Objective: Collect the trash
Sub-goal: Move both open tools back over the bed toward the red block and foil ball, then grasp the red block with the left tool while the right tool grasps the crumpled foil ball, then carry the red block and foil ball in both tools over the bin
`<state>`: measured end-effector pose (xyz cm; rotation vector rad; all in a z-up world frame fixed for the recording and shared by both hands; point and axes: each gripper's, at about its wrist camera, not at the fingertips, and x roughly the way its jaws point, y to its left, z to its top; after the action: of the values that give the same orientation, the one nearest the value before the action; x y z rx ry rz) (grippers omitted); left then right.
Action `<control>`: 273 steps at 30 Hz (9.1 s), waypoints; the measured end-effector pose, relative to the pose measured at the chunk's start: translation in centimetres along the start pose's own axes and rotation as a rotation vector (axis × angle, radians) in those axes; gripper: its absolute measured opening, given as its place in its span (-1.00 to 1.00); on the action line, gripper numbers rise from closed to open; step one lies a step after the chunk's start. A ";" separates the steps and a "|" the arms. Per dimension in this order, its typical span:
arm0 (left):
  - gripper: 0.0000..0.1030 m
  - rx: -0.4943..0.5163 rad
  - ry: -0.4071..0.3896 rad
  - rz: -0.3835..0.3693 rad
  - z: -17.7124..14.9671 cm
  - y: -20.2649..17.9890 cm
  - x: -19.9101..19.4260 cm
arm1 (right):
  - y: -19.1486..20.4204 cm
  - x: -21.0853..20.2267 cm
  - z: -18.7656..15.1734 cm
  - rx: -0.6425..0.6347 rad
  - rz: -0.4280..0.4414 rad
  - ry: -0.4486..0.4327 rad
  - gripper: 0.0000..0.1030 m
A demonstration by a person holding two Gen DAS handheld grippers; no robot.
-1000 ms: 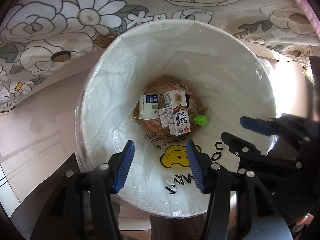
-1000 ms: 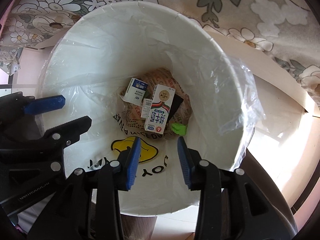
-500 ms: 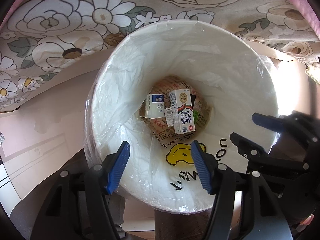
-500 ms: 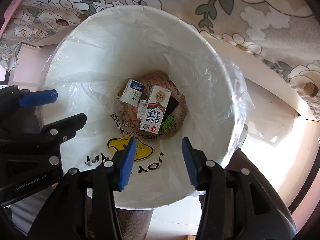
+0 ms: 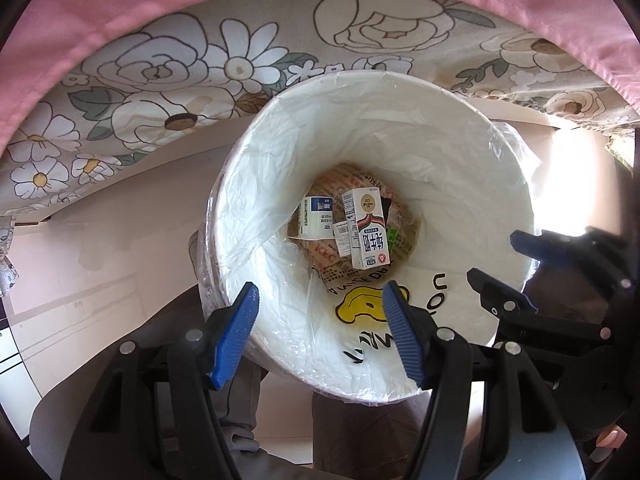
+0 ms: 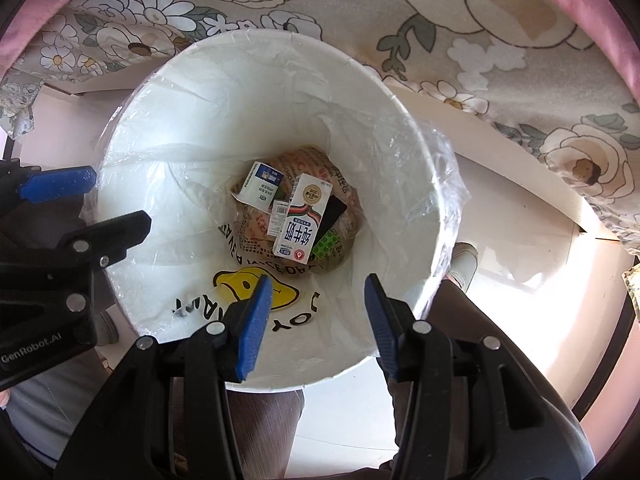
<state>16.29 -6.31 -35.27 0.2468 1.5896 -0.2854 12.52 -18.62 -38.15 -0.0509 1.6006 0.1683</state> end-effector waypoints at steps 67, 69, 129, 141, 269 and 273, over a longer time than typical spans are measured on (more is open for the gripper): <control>0.62 0.024 -0.437 0.166 27.5 7.5 -27.1 | -7.4 -33.4 29.3 -0.029 -0.068 -0.556 0.38; 0.62 0.036 -0.435 0.176 29.3 7.7 -26.6 | -7.8 -33.3 31.7 -0.032 -0.085 -0.562 0.38; -0.57 0.091 -0.575 0.166 31.2 5.1 -36.5 | -10.0 -42.7 40.3 -0.007 -0.077 -0.632 -0.33; -0.57 0.127 -0.656 0.204 21.0 1.7 -42.2 | -7.5 -48.5 26.4 -0.058 -0.128 -0.686 -0.33; -0.58 0.080 0.226 0.045 3.2 -1.0 9.3 | 0.3 5.6 4.0 0.006 0.131 0.168 -0.32; -0.57 0.075 0.241 0.052 3.6 -0.9 10.1 | 0.0 6.2 4.3 0.027 0.132 0.177 -0.32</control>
<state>18.99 -8.56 -45.48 0.3911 1.8091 -0.2832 16.58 -17.57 -44.43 0.0624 1.7839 0.2508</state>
